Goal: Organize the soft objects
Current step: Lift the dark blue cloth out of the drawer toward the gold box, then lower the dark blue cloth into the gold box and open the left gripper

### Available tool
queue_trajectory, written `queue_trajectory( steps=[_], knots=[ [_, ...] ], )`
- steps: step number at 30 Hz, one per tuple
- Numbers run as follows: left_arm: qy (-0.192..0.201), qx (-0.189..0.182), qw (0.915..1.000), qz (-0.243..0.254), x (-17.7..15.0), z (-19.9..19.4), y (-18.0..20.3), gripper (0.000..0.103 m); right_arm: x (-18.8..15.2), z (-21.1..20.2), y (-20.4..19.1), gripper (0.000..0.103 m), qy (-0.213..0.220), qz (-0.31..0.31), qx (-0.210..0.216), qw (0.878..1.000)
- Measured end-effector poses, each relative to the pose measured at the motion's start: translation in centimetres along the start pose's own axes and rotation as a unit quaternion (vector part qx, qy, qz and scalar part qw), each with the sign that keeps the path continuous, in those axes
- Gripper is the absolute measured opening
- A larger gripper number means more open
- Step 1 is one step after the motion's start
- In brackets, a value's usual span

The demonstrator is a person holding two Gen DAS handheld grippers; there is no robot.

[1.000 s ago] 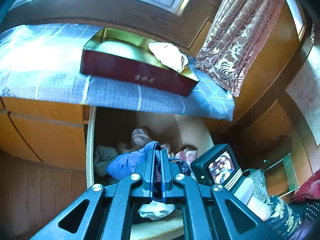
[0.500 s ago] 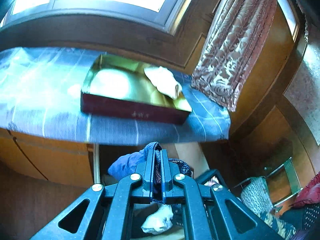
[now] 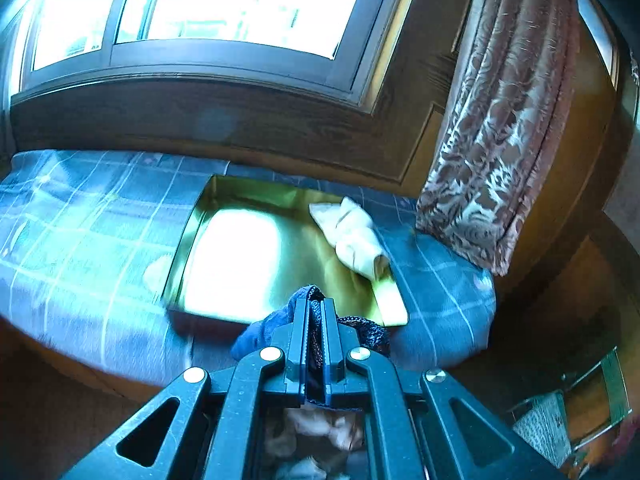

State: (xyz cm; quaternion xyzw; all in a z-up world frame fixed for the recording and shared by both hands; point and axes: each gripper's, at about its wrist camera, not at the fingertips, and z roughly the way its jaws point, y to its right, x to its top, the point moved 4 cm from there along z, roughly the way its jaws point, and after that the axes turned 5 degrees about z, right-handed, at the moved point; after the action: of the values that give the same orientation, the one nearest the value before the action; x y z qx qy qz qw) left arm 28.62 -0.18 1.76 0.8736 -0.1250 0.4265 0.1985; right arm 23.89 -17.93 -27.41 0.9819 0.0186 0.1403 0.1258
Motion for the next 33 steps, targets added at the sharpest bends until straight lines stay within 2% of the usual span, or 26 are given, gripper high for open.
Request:
queue_trajectory(
  steps=[8,14,22,29,32,33],
  knots=[
    [0.006,0.010,0.9999,0.005,6.5,4.3,1.5,0.003,-0.1,-0.2,0.1,0.082,0.007,0.000,0.007,1.000],
    [-0.008,0.024,0.9996,0.015,9.4,9.6,1.9,0.003,-0.2,-0.2,0.1,0.083,0.010,0.000,0.013,1.000],
    [-0.051,0.063,0.9964,0.027,10.4,18.4,1.5,0.003,-0.2,-0.4,0.0,0.084,0.010,-0.002,0.016,1.000],
    [-0.077,0.075,0.9937,0.030,10.7,22.1,1.5,0.007,-0.3,-0.5,-0.1,0.085,0.011,-0.004,0.022,1.000],
    [-0.085,0.078,0.9929,0.029,10.3,22.4,1.4,0.015,-0.3,-0.5,-0.1,0.085,0.012,-0.005,0.024,1.000],
    [-0.086,0.082,0.9927,0.022,10.1,22.2,1.1,0.024,-0.3,-0.6,-0.1,0.085,0.012,-0.005,0.024,1.000]
  ],
)
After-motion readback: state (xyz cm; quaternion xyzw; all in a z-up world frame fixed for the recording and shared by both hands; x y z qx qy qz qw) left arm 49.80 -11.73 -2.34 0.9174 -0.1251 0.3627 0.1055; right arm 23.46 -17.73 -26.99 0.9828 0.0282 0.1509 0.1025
